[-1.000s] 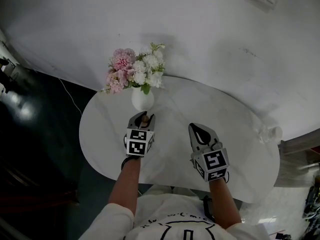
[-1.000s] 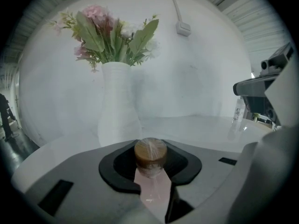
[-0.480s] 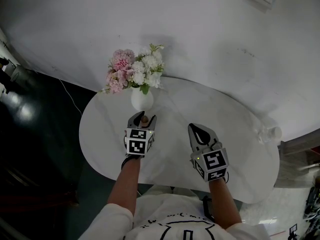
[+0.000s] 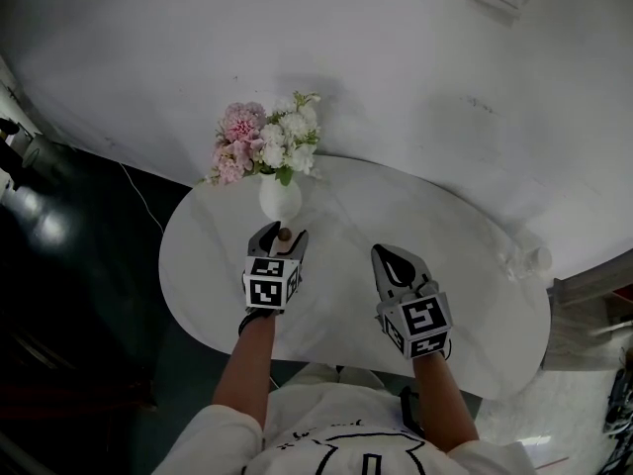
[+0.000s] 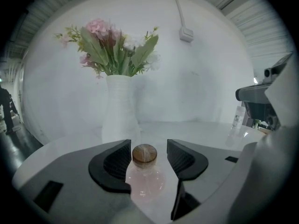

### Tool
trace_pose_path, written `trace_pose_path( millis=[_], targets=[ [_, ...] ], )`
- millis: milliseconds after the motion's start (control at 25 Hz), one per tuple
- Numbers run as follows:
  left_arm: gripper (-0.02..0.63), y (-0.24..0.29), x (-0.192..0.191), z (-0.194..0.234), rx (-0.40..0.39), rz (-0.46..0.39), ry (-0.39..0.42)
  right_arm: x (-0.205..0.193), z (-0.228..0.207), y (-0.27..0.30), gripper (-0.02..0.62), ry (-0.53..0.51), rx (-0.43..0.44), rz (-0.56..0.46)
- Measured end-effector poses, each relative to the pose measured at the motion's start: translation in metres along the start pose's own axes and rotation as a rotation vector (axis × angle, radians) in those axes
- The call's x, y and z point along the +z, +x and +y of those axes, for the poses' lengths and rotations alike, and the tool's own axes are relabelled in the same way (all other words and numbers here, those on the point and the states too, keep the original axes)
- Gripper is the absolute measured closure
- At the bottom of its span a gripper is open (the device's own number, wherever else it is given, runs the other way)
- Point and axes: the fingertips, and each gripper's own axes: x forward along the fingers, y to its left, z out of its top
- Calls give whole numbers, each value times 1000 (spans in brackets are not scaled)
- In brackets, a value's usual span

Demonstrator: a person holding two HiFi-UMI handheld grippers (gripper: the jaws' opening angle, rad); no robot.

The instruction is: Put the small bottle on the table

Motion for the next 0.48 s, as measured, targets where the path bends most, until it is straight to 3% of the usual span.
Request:
trace_pose_path(
  millis=[480],
  targets=[
    [360, -56, 33, -11, 32, -50, 14, 35, 13, -47, 603, -39, 4, -50]
  ],
)
